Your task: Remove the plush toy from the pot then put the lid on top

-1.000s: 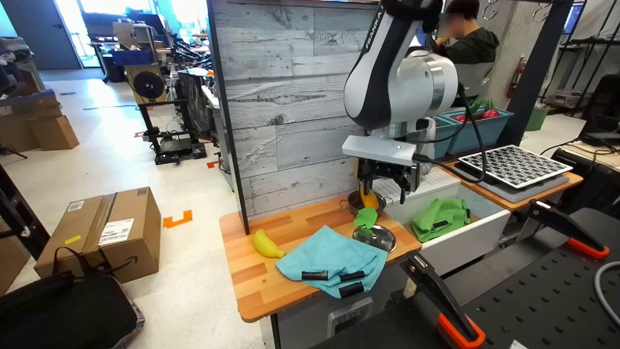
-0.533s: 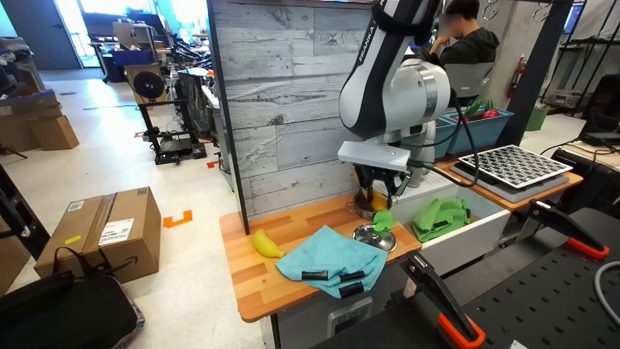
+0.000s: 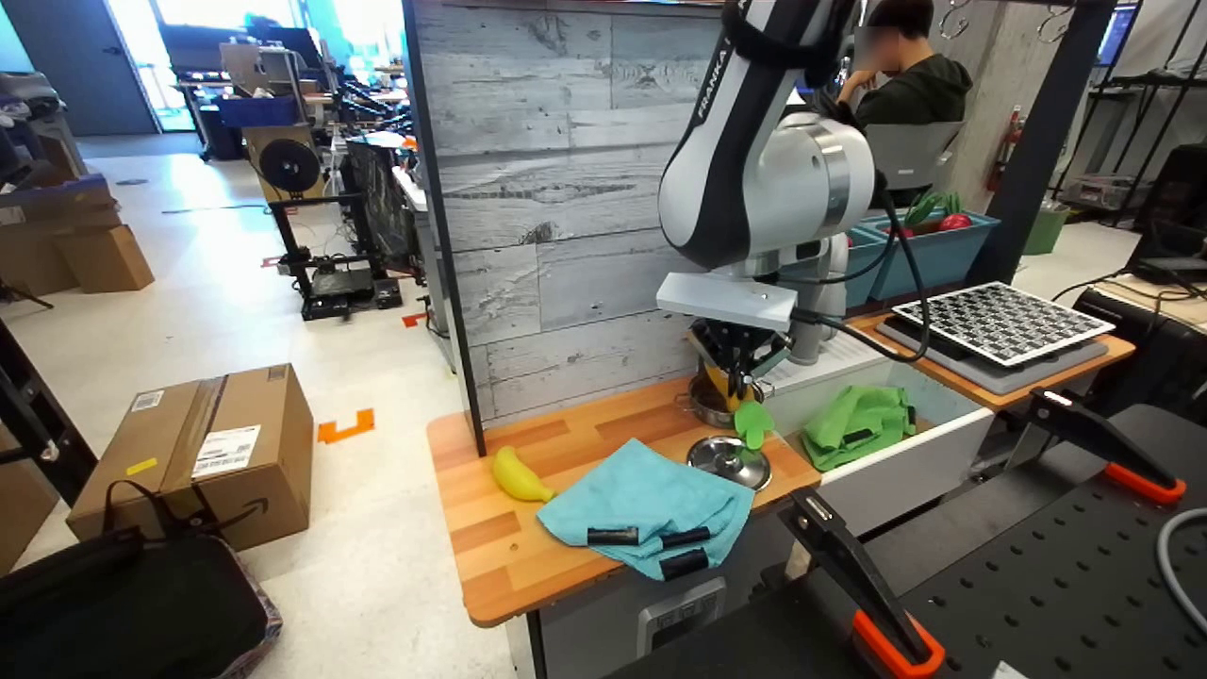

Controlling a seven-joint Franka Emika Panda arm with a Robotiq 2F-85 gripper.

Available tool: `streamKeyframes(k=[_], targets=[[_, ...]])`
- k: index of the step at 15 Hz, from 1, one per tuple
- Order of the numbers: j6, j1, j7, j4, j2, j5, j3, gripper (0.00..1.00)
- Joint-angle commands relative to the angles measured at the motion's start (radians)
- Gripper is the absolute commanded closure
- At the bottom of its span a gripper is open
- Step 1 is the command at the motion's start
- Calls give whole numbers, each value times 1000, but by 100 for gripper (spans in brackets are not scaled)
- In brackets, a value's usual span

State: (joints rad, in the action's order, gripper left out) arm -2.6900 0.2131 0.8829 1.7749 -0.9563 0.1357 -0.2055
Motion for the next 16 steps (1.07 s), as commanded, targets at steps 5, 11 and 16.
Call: streamKeyframes(k=[5, 11, 16], targets=[[-41, 2, -64, 93, 76, -16, 13, 99], [-112, 32, -131, 328, 275, -19, 12, 99], [-201, 4, -252, 441, 360, 6, 123, 99]])
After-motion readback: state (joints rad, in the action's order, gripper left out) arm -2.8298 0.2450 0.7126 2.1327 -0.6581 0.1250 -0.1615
